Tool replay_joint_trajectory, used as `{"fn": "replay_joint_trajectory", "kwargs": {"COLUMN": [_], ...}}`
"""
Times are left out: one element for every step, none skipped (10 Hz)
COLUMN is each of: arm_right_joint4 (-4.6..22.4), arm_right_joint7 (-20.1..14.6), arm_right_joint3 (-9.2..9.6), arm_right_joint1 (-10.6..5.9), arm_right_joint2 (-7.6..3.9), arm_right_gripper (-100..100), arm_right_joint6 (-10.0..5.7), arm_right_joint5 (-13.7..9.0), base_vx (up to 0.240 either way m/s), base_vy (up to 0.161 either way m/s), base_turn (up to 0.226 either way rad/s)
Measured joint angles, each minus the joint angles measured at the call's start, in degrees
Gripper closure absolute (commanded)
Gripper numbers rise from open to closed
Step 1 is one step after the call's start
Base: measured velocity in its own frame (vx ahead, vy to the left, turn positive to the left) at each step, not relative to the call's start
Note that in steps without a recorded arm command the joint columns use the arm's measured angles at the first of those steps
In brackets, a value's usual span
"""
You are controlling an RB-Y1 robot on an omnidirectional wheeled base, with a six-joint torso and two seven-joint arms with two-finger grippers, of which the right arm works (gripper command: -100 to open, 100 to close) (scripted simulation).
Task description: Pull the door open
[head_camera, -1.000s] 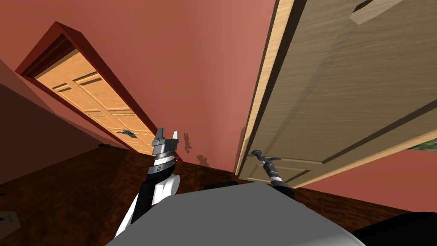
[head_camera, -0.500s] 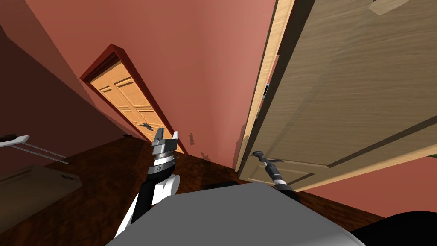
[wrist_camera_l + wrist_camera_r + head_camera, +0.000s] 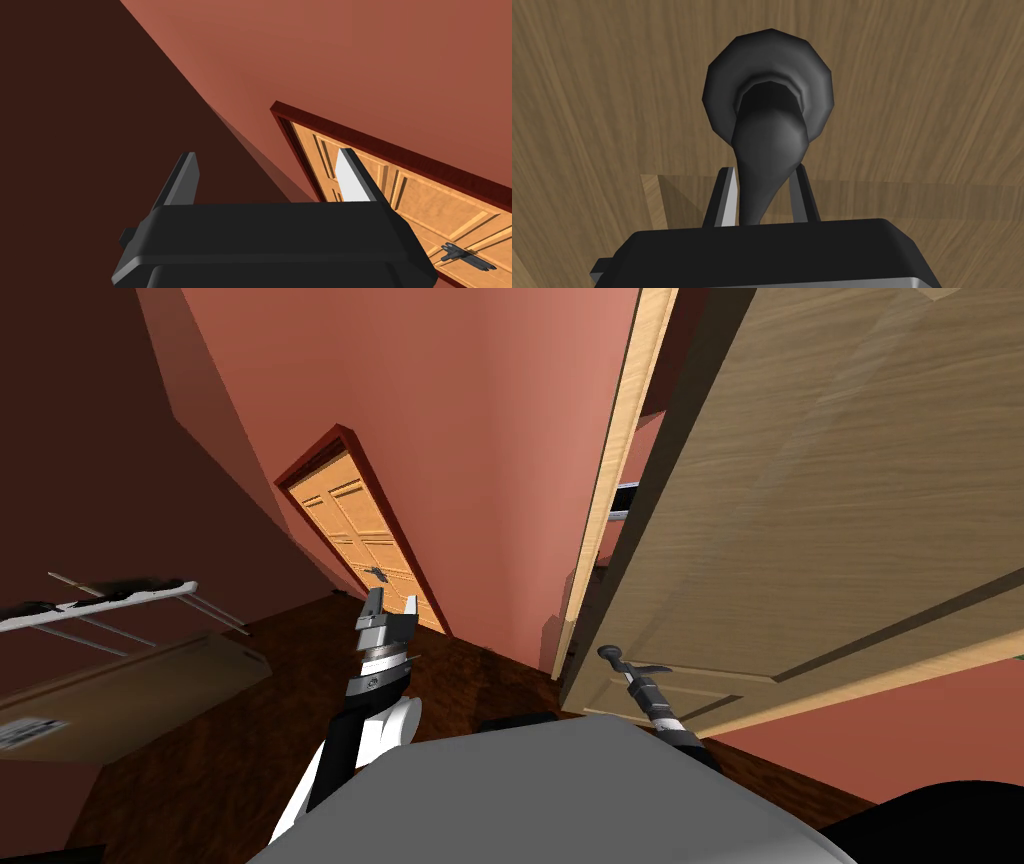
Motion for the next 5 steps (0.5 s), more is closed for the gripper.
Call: {"fn": "replay_joint_trajectory", "kwargs": {"arm_right_joint4": [0.18,0.66,0.70,0.99,1.51], "arm_right_joint7": [-0.13,-0.41,-0.74,-1.13,-1.50], "arm_right_joint3": [0.11,0.05,0.02,0.00,-0.04], "arm_right_joint1": [0.06,0.23,0.47,0.76,0.83], "arm_right_joint2": [0.03,-0.25,-0.43,-0.75,-1.13], "arm_right_gripper": [100,100,100,100,100], "arm_right_joint6": [-0.13,-0.66,-1.29,-2.20,-3.20], "arm_right_joint5": [0.07,0.24,0.41,0.66,0.92], "base_vx": [-0.132,-0.206,-0.230,-0.262,-0.224], "base_vy": [-0.022,-0.042,-0.058,-0.043,-0.020], "base_turn": [0.145,0.141,0.181,0.178,0.127]}}
